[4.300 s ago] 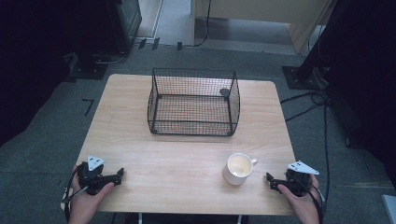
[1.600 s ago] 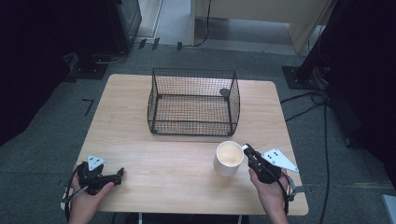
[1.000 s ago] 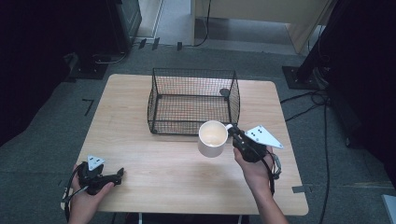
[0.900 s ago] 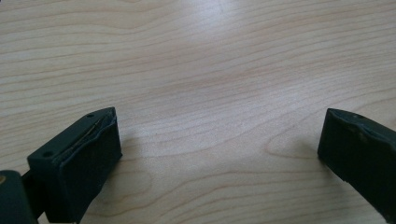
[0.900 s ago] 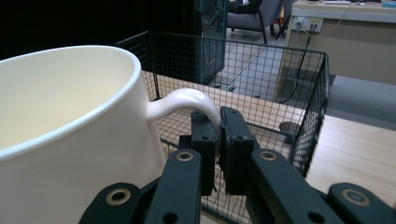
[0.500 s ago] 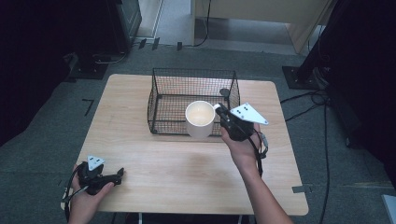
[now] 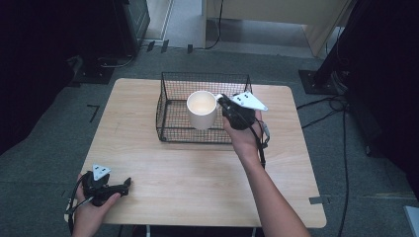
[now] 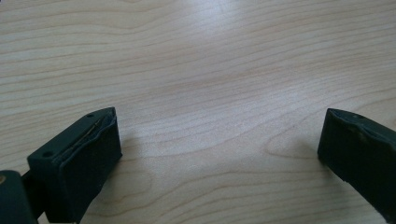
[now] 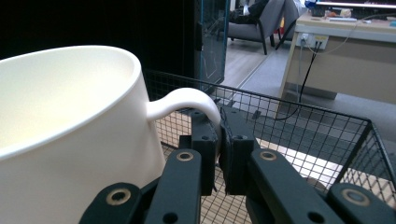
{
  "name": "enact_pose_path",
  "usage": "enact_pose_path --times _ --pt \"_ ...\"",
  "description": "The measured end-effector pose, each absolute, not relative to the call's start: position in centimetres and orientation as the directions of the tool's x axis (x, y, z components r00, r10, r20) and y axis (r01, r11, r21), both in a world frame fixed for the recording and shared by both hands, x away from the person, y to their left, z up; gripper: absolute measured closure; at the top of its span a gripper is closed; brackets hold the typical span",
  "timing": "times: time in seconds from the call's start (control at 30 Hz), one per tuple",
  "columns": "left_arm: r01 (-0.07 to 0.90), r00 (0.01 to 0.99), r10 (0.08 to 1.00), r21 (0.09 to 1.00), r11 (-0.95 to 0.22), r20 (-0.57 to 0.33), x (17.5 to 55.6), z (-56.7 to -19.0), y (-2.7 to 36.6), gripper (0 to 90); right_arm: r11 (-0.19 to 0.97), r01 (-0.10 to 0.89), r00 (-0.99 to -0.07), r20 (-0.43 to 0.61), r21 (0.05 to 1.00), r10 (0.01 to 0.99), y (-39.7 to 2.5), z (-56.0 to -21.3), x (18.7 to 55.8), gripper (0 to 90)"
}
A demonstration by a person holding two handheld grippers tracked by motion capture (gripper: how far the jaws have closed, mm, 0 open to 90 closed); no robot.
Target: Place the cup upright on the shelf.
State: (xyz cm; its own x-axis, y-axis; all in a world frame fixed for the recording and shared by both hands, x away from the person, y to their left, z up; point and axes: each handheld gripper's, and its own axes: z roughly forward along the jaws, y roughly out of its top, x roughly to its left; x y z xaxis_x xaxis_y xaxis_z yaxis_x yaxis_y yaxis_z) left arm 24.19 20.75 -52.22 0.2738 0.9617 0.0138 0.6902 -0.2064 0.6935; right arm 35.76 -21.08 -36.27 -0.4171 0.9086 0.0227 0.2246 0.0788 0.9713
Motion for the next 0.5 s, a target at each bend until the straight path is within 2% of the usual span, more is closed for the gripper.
enact_pose_path --times 0.5 --pt "0.69 0.274 0.961 0.693 -0.207 0.014 24.2 -52.2 20.8 0.0 0.091 0.253 -0.372 0.009 0.963 0.928 -20.5 -37.7 40.9 85.5"
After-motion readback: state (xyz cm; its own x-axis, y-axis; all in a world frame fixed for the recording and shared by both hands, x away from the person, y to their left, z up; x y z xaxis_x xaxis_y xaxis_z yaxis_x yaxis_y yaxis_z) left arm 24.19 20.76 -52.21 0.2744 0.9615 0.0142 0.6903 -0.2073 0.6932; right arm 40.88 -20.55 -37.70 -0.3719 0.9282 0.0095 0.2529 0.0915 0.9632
